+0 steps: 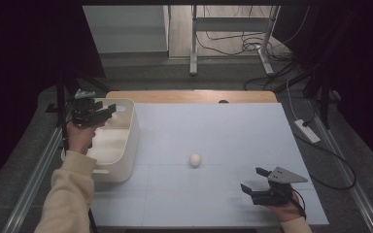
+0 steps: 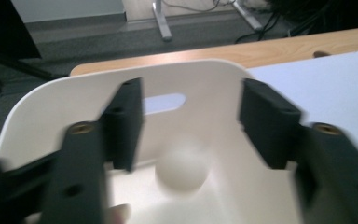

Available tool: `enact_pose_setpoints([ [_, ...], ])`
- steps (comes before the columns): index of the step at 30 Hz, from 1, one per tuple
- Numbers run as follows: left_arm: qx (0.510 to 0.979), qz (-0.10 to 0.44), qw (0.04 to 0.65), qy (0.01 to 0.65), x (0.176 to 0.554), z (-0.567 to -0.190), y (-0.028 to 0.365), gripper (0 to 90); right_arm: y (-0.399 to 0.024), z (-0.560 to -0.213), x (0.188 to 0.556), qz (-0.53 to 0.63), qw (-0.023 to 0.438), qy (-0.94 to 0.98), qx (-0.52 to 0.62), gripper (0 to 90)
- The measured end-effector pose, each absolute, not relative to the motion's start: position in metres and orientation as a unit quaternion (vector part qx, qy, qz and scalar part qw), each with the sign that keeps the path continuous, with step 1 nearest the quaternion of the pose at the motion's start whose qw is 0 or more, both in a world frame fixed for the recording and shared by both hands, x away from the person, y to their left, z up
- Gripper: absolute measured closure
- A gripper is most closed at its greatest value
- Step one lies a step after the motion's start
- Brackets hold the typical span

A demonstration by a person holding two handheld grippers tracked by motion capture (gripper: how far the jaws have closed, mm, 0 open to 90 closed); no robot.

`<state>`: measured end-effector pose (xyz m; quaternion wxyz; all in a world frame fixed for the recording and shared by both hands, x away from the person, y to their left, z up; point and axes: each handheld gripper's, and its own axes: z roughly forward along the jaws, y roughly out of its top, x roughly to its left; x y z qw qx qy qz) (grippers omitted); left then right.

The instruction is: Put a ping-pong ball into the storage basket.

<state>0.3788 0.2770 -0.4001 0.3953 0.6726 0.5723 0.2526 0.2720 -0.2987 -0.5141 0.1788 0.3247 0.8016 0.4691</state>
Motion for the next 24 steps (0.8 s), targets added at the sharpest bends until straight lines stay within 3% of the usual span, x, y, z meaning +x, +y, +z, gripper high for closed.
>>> enact_pose_setpoints([
  [3,0.673,0.257,0.396,0.569,0.376,-0.397,0.272,20.9,-0.299,-0.514,0.272,0.469,0.179,0.802,0.325,12.9],
  [5,0.675,0.247,0.411,0.560,0.374,-0.395,0.270,17.8,-0.299,-0.514,0.272,0.469,0.179,0.802,0.325,12.9],
  [24,0.694,0.194,0.502,0.478,0.341,-0.379,0.243,13.8,-0.298,-0.514,0.274,0.472,0.177,0.797,0.331,12.9],
])
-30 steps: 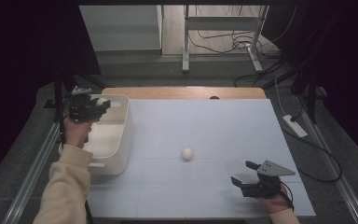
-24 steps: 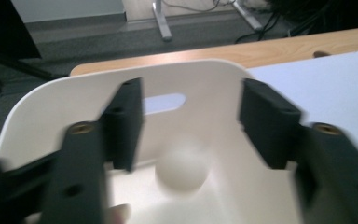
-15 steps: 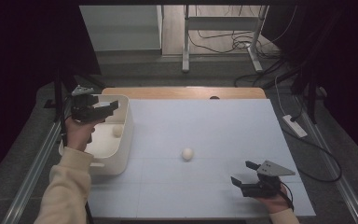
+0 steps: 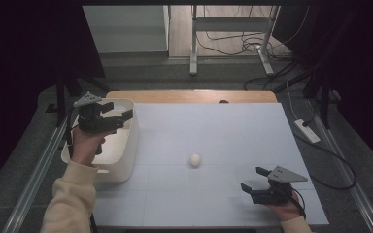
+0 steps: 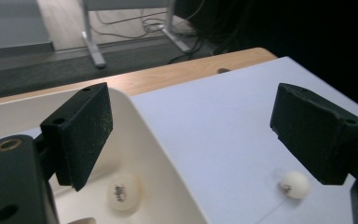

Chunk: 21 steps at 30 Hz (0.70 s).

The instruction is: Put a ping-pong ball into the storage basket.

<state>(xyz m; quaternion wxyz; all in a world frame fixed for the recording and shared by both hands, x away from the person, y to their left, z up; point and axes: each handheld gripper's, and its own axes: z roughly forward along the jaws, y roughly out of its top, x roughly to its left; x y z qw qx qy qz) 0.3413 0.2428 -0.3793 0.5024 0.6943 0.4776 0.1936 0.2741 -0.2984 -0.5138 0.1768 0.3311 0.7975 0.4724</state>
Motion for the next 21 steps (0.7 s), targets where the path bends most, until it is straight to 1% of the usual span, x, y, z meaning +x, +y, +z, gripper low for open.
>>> enact_pose_setpoints([
  [9,0.701,0.186,0.521,0.450,0.328,-0.374,0.235,13.6,-0.297,-0.514,0.278,0.476,0.171,0.795,0.335,12.9],
  [21,0.707,0.174,0.535,0.428,0.323,-0.375,0.222,13.2,-0.300,-0.513,0.276,0.477,0.174,0.793,0.336,12.8],
])
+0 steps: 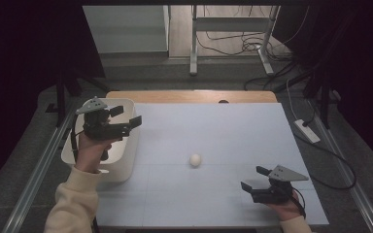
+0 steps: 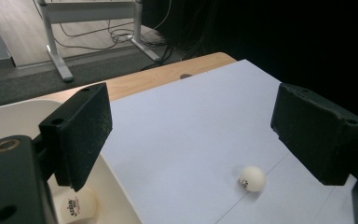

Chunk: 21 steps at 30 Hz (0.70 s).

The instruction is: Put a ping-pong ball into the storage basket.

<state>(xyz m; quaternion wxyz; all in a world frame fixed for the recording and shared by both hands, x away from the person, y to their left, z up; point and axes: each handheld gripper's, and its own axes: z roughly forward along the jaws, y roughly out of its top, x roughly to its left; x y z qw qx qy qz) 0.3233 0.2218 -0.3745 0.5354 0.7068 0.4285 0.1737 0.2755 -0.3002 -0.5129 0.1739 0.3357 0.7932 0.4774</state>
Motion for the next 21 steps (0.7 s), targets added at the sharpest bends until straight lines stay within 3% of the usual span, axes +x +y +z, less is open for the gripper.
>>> enact_pose_setpoints([
  [21,0.724,0.153,0.536,0.406,0.322,-0.379,0.201,12.2,-0.305,-0.513,0.271,0.475,0.179,0.793,0.337,12.9],
])
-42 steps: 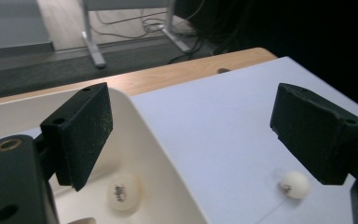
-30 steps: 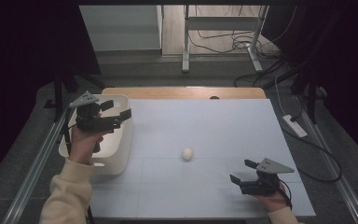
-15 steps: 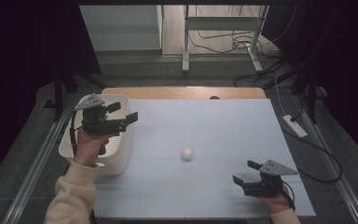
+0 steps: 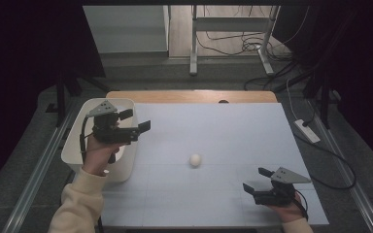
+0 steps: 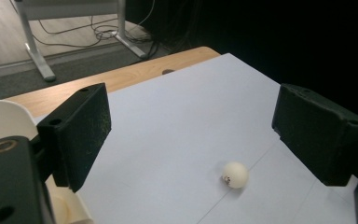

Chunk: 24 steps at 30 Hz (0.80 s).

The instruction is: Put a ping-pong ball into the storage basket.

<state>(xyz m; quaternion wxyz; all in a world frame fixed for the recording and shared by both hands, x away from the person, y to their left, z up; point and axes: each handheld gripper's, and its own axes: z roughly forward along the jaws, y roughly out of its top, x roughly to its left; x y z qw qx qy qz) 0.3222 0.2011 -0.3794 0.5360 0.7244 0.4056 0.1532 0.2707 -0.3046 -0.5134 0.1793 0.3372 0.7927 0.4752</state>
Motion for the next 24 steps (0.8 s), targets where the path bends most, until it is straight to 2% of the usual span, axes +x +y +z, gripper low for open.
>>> enact_pose_setpoints([
  [11,0.739,0.141,0.537,0.381,0.323,-0.381,0.185,8.7,-0.305,-0.513,0.270,0.475,0.181,0.794,0.333,12.9],
  [24,0.746,0.133,0.534,0.376,0.327,-0.382,0.173,10.0,-0.305,-0.513,0.270,0.475,0.183,0.794,0.333,12.9],
])
